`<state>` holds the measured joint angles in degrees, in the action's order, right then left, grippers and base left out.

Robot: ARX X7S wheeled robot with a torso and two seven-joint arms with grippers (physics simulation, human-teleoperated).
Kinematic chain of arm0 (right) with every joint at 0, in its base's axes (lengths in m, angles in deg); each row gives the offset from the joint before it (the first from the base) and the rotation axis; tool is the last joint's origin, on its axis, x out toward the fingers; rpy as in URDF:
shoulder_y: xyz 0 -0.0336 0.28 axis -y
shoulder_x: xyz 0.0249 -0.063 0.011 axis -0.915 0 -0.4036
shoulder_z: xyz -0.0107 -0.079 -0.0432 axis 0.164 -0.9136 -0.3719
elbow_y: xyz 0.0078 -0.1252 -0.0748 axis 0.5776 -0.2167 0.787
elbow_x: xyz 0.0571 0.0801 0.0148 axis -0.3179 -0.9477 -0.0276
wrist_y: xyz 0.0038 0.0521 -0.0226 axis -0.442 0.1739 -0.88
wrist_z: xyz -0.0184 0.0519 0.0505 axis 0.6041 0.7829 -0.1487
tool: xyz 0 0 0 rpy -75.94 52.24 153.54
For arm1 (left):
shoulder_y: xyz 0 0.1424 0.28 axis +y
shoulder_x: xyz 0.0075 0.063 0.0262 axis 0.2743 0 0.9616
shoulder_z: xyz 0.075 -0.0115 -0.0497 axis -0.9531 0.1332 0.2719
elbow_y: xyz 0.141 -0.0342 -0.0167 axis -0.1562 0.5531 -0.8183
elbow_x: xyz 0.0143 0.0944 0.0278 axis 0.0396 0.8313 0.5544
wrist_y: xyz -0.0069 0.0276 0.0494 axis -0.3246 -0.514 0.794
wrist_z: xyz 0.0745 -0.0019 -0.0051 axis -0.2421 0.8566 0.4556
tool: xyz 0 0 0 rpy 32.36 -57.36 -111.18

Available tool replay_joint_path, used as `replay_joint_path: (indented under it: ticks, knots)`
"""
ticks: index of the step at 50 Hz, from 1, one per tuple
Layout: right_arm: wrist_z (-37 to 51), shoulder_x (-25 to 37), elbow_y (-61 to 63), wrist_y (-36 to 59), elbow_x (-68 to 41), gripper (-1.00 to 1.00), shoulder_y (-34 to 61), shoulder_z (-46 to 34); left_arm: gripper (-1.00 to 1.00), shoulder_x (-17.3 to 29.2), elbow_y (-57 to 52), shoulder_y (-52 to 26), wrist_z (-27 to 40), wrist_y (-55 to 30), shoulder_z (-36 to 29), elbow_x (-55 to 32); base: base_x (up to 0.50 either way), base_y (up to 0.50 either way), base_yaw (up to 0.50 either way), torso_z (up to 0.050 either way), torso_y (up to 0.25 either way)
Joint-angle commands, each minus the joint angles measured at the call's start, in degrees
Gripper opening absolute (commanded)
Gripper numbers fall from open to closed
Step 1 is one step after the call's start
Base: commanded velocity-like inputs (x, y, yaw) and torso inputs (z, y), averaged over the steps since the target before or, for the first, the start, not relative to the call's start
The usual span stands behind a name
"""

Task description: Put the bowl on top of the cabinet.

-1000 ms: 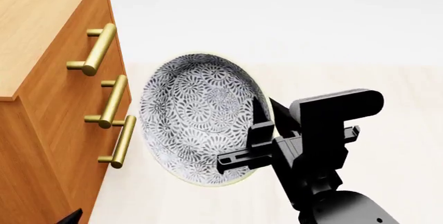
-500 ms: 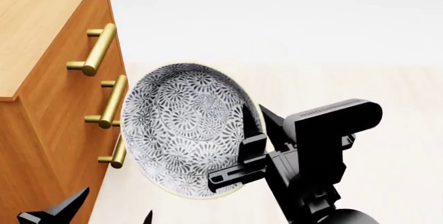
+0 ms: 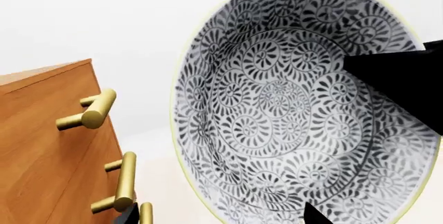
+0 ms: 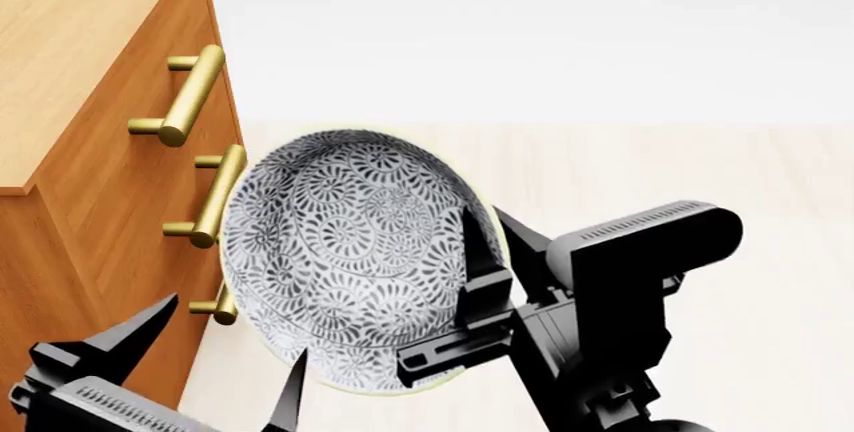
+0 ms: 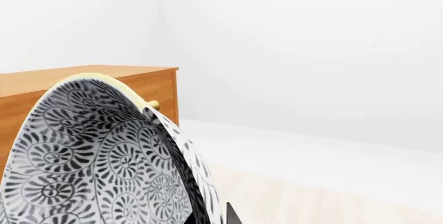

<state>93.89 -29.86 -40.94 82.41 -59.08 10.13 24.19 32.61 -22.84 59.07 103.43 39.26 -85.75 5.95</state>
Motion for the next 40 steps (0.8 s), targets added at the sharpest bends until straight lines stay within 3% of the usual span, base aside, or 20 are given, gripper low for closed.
replay_joint_path:
  ticks: [1,40]
  knots:
    - [-0.22,0.34,0.67,-0.76,0.90,-1.00,-0.52,0.60,1.00,-0.34,-3.24,-3.66,1.39,-6.10,-1.08,-0.41,0.00,0.00,0.00,0.000,0.000]
    - [-0.30,1.39,3.02,-1.31,1.01,-1.00,-1.83,0.33,1.00,-3.07,8.15,-13.02,-1.44,-8.80,1.24,-3.10,0.00,0.00,0.00,0.000,0.001]
